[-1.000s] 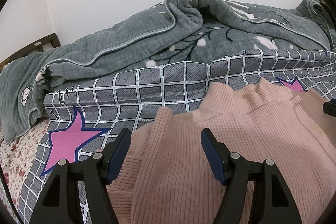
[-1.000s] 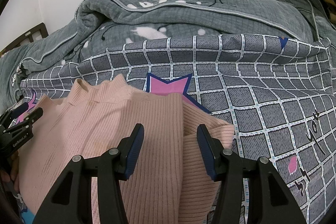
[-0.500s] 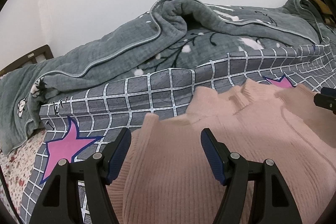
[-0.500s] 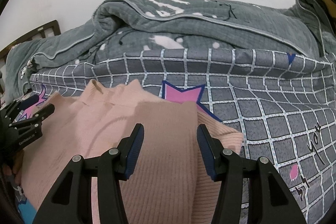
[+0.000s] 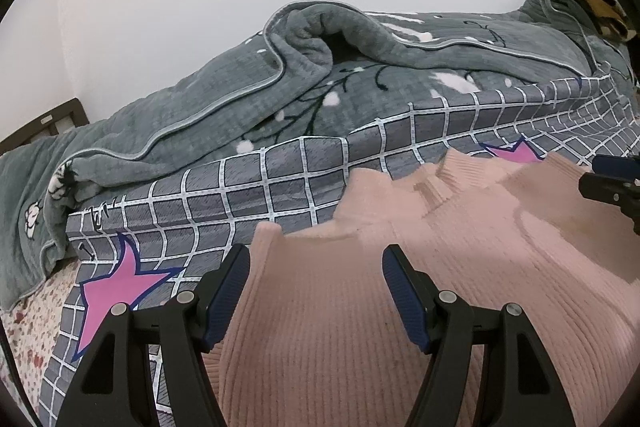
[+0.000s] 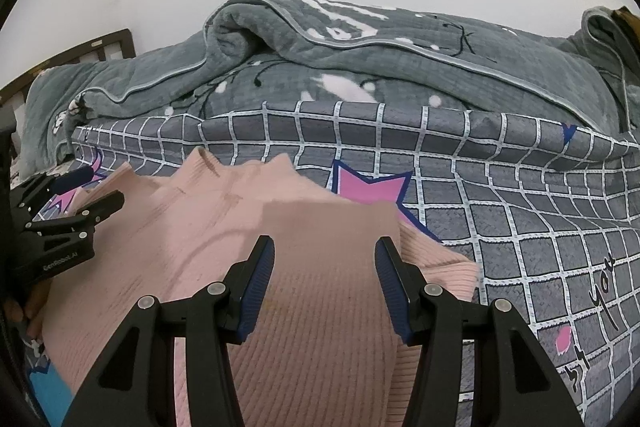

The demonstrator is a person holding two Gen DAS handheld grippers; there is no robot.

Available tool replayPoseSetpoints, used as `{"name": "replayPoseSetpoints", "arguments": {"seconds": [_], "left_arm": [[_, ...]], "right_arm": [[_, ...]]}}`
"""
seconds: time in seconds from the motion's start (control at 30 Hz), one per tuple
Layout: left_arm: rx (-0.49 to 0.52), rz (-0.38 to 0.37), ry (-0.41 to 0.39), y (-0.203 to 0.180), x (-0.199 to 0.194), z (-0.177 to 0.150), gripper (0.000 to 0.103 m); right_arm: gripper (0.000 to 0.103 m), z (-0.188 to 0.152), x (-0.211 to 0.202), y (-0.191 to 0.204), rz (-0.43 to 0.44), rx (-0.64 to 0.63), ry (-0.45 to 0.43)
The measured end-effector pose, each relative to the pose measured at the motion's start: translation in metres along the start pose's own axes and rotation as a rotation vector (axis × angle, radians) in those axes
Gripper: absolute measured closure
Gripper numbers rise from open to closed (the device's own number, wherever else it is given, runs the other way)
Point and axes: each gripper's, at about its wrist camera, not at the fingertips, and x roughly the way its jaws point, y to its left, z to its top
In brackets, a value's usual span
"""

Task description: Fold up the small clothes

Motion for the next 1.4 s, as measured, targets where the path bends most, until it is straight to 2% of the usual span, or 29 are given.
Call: {"name": "replayPoseSetpoints", "arguments": {"seconds": [0.73, 0.93, 1.03, 1.2, 1.4], "left_arm": [[0.036, -0.061, -0.015, -0.008, -0.006, -0.001, 0.036], [0.018, -0.020, 0.006, -0.005, -0.001, -0.001, 0.036], [-0.032, 0.009, 0.000, 0.004, -0.001, 0.000, 0.036], [-0.117, 0.032, 0.019, 0.021, 0.004, 0.000, 0.036], [-0.146, 0.058, 0.030, 0.026, 0.006, -0.001, 0.036]], "right_arm": [[0.051, -0.002, -0.004, 0.011, 0.036, -0.057, -0.008], [0.051, -0.002, -0.002, 0.008, 0.026, -0.040, 0.004], [0.046, -0.002, 0.001, 0.005, 0.006, -0.024, 0.017], [0.045, -0.001, 0.004, -0.002, -0.017, 0.019, 0.029], [0.045, 0.000, 0.004, -0.014, -0.047, 0.087, 0.024]]}}
